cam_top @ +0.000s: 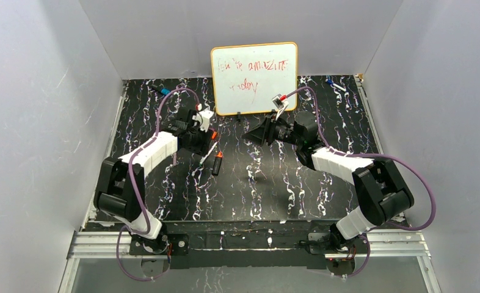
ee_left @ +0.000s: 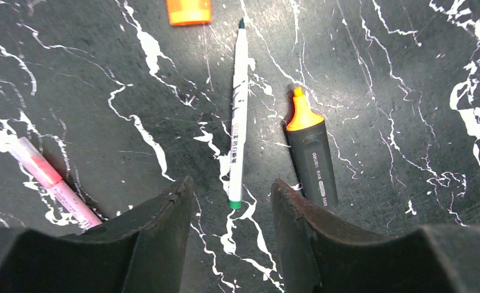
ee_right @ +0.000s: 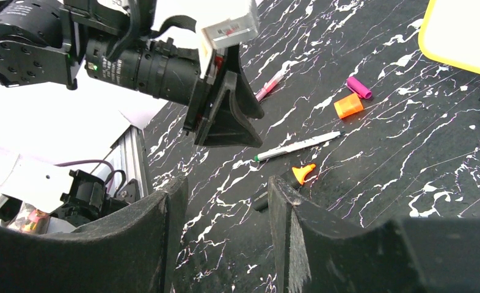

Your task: Insert the pens into the pen caps

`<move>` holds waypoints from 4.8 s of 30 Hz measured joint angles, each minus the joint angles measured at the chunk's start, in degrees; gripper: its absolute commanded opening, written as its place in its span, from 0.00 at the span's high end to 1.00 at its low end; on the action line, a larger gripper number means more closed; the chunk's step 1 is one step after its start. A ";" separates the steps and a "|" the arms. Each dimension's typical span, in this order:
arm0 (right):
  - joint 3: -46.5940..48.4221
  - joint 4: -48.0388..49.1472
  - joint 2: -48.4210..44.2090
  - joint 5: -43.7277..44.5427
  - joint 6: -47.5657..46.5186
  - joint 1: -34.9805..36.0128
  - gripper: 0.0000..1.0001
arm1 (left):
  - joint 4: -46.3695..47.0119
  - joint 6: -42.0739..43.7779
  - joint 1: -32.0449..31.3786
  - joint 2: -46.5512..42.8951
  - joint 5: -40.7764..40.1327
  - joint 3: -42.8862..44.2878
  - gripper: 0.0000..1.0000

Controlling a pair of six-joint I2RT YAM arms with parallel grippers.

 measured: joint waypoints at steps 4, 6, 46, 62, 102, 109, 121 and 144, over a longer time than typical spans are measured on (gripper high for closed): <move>0.00 -0.04 0.00 0.00 -0.04 0.00 0.41 | -0.02 0.50 -0.96 2.25 0.07 -0.24 0.58; 0.00 -0.07 0.00 0.00 -0.07 0.00 0.41 | -0.11 0.85 -1.51 3.17 0.13 -0.46 0.59; -1.86 -2.03 -0.68 1.75 -0.61 0.00 0.40 | -2.49 -0.81 -2.84 9.22 -0.33 6.80 1.00; -7.39 23.67 19.15 10.34 25.97 -0.33 0.40 | 5.60 -9.46 -3.48 3.15 16.61 4.72 1.00; 1.22 36.96 27.98 10.49 28.33 1.86 0.72 | 17.05 -18.27 -3.58 2.78 26.80 -0.15 1.00; 1.29 37.44 29.24 10.43 28.83 1.95 0.99 | 17.33 -18.67 -3.58 2.78 26.77 -0.24 0.99; 1.90 37.99 29.35 10.29 28.98 2.08 0.99 | 24.68 -22.58 -3.69 2.78 28.33 -3.78 0.69; 3.48 38.16 30.58 9.07 30.25 2.82 0.99 | 27.71 -22.71 -3.67 2.80 28.41 -5.29 1.00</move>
